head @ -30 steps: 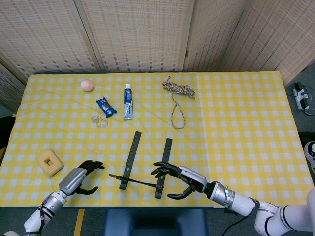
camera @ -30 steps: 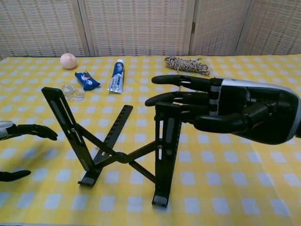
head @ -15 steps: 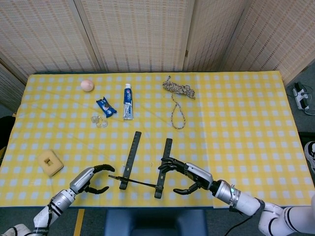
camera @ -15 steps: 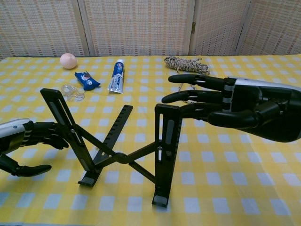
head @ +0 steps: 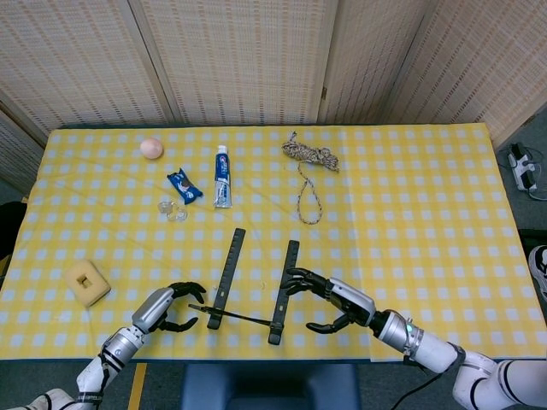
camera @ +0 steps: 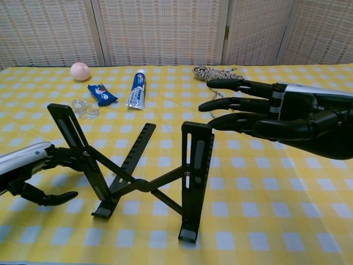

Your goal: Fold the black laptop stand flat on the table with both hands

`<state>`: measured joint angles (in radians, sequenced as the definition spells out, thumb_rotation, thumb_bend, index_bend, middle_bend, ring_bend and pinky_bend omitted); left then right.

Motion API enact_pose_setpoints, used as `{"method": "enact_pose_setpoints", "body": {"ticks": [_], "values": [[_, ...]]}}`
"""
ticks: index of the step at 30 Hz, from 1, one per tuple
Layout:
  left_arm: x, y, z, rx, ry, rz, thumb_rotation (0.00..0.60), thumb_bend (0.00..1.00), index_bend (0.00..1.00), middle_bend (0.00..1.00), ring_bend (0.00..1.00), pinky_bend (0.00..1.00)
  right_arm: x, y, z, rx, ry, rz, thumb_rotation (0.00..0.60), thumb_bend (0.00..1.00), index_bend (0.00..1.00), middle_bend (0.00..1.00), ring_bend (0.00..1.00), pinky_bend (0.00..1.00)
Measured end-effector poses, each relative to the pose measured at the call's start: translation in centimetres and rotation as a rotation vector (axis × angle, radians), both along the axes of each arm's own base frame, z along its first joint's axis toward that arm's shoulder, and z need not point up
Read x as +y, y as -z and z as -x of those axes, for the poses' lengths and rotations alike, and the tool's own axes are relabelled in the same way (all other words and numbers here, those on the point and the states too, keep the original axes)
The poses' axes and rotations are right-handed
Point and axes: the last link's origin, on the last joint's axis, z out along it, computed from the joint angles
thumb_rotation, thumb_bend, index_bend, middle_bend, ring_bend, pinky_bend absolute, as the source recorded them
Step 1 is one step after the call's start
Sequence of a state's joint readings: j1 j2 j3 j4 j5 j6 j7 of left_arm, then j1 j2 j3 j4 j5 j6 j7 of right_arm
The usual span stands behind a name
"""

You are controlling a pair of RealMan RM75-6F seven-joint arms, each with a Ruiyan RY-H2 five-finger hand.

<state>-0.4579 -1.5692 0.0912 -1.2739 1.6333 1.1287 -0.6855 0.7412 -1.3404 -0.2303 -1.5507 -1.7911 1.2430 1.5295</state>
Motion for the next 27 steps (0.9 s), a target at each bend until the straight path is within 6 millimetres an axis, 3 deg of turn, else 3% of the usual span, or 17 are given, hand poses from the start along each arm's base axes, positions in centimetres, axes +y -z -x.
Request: {"method": "enact_pose_setpoints", "body": {"ticks": [27], "values": [[0.0, 1.6, -1.5, -0.037, 0.006, 0.011, 0.600, 0.43, 0.51, 0.32, 0.26, 0.21, -0.1, 0.2, 0.9, -0.001, 0.026, -0.002, 0.600, 0.34, 0.10, 0.20, 0.19, 0.03]]}}
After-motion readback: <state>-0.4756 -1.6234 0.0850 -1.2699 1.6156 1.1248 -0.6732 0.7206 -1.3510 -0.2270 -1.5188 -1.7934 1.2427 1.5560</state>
